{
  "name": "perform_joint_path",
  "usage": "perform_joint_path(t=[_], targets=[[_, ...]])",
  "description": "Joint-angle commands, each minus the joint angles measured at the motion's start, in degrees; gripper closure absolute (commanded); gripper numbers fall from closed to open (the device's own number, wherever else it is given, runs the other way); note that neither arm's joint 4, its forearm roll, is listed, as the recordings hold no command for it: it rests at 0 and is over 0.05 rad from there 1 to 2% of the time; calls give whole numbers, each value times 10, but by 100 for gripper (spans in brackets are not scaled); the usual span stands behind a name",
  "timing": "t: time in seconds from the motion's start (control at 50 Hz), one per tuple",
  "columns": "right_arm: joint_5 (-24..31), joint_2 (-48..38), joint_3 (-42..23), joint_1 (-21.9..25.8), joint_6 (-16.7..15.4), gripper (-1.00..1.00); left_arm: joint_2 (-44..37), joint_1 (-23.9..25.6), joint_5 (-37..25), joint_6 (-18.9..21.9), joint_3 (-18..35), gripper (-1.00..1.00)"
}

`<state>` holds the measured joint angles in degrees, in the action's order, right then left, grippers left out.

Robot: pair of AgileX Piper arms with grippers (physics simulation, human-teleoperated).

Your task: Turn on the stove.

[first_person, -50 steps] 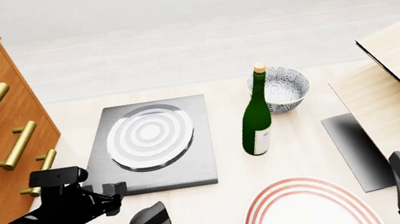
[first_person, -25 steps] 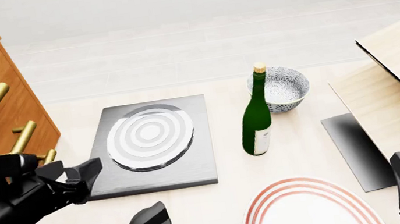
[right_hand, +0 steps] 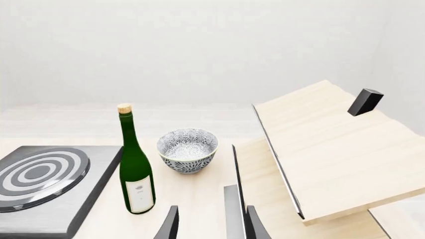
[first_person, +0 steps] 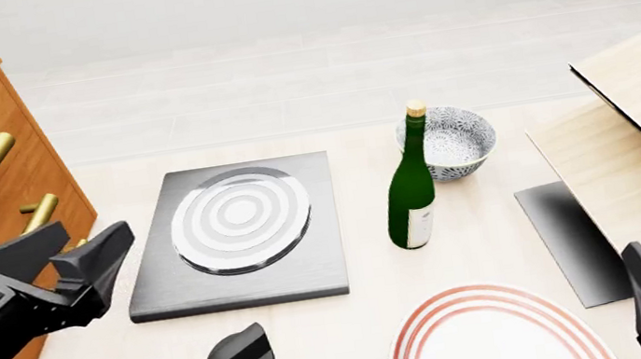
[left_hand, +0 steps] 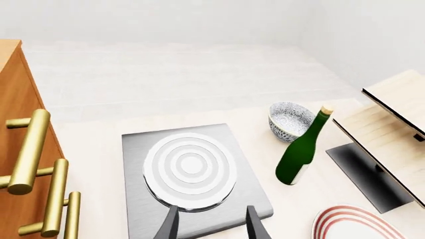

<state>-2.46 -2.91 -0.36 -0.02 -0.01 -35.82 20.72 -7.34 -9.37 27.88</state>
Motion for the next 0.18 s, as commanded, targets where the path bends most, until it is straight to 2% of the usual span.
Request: perform_joint_path(t=[0.02,0.18], targets=[[-5,-4,1,0,0,-100,11,-2,45,8,-10,-100],[-5,-4,1,0,0,-100,1,0,88,15,-30,-100]])
